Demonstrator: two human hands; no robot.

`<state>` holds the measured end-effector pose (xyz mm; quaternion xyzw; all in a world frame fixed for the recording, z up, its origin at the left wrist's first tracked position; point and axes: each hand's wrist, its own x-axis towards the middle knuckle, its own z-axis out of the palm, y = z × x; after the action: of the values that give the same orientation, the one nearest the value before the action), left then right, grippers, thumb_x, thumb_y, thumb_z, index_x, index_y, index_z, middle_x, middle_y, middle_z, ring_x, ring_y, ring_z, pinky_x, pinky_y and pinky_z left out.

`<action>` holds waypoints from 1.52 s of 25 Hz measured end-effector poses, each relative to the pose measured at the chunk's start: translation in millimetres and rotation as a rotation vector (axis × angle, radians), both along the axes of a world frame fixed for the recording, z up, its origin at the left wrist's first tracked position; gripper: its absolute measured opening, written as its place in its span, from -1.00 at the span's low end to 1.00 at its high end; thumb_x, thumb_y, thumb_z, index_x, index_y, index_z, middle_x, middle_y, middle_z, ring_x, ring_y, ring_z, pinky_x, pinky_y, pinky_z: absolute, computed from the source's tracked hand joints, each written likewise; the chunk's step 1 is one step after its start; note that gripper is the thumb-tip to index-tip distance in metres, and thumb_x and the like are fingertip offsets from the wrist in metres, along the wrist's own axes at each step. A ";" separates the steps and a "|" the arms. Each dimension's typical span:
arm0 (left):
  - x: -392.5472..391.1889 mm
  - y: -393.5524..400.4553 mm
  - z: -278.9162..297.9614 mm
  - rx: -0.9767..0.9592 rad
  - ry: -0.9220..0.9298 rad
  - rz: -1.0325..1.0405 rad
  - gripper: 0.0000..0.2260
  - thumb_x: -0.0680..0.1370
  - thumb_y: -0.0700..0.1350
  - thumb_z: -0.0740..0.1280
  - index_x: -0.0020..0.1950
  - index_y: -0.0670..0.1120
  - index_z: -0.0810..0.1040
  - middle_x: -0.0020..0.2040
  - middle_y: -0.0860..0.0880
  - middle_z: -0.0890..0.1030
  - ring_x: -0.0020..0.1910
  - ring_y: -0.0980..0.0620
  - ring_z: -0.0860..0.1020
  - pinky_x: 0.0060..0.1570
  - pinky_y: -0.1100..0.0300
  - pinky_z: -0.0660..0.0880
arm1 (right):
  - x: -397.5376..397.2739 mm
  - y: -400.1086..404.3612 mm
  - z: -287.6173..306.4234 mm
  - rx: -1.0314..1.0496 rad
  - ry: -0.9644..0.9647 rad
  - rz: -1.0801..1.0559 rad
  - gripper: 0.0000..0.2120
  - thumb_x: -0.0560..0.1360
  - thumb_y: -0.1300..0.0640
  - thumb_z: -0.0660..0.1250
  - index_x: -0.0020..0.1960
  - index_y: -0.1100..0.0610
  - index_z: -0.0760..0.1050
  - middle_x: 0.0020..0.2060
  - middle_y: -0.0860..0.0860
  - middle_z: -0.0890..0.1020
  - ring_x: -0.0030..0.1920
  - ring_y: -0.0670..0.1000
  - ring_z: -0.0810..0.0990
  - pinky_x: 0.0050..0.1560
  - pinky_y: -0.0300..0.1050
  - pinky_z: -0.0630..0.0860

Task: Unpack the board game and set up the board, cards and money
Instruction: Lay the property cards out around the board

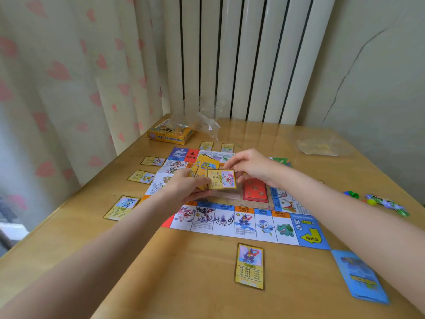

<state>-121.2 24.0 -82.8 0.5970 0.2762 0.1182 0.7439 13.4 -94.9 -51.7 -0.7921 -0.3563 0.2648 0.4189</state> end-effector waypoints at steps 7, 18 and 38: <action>-11.3 28.0 -1.2 0.023 0.012 0.060 -0.93 0.52 -0.34 0.30 -0.06 -0.19 0.47 -0.09 -0.18 0.62 -0.14 -0.05 0.61 -0.21 0.21 0.61 | -5.3 26.2 0.4 0.027 0.088 0.084 -0.70 0.58 0.36 0.11 -0.09 0.15 0.59 -0.16 0.07 0.63 -0.35 -0.12 0.55 -0.37 -0.32 0.51; -2.7 27.5 4.5 0.025 -0.004 0.051 -0.92 0.54 -0.32 0.28 -0.07 -0.15 0.47 -0.10 -0.16 0.63 -0.20 -0.01 0.62 -0.19 0.22 0.60 | 3.5 20.5 5.1 0.062 0.252 0.086 -0.80 0.58 0.21 0.20 0.12 0.23 0.54 -0.03 0.13 0.61 -0.20 0.00 0.57 -0.17 -0.18 0.54; 7.7 32.5 24.2 -0.067 -0.188 0.220 -0.93 0.53 -0.33 0.29 -0.01 -0.22 0.48 -0.12 -0.16 0.64 -0.34 0.07 0.67 -0.22 0.26 0.61 | 45.3 -0.8 46.0 0.412 -0.173 -0.472 -0.82 0.49 0.31 0.31 0.02 0.16 0.62 -0.03 0.04 0.62 0.01 -0.05 0.50 -0.06 -0.29 0.35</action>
<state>-113.5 56.4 -58.7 0.5240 0.2728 0.2452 0.7687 58.7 -95.7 -5.8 -0.7710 -0.2432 0.0144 0.5884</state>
